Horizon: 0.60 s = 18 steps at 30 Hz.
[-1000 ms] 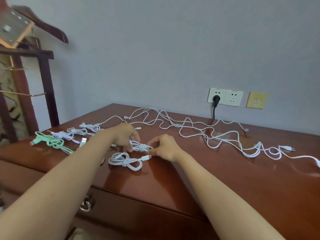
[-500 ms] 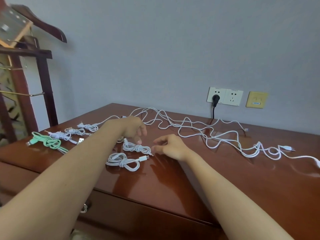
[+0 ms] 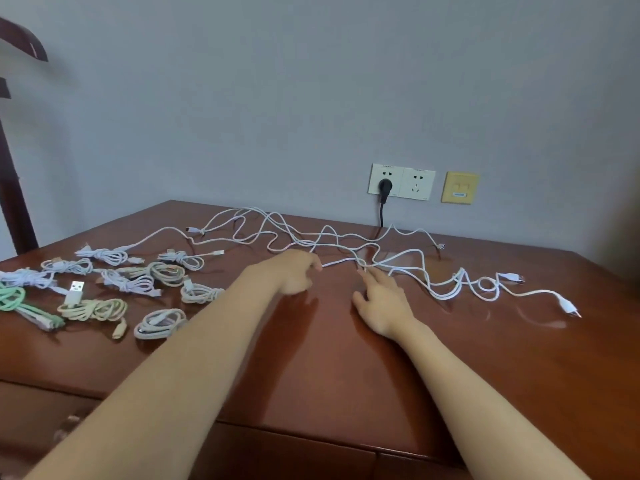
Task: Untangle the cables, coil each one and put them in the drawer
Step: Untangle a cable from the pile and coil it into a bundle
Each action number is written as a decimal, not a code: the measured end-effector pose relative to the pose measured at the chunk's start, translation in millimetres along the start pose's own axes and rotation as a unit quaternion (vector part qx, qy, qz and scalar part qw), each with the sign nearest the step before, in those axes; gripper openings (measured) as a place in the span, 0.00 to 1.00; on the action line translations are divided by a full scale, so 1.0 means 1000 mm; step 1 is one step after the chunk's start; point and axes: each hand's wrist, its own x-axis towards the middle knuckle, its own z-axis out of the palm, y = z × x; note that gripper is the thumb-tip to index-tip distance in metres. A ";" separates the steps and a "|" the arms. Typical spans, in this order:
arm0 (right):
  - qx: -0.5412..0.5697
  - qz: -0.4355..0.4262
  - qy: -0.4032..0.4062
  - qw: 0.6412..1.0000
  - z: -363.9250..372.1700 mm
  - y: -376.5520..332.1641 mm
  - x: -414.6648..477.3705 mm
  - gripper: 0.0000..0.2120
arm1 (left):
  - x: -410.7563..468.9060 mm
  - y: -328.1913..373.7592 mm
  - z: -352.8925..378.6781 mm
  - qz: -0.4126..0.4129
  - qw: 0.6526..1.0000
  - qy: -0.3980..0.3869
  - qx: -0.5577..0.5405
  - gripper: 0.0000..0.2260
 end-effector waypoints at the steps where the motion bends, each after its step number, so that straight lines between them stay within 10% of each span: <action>1: -0.012 -0.001 0.003 1.000 0.000 0.004 -0.001 0.26 | 0.004 0.002 0.006 0.001 1.000 0.001 0.003 0.19; 13: -0.067 0.118 0.076 0.988 0.000 0.028 0.022 0.19 | 0.045 0.021 0.062 -0.044 0.991 0.117 -0.045 0.22; 18: -0.095 0.059 0.249 0.962 -0.001 0.038 0.029 0.11 | 0.062 0.019 0.064 -0.046 0.981 0.186 -0.036 0.26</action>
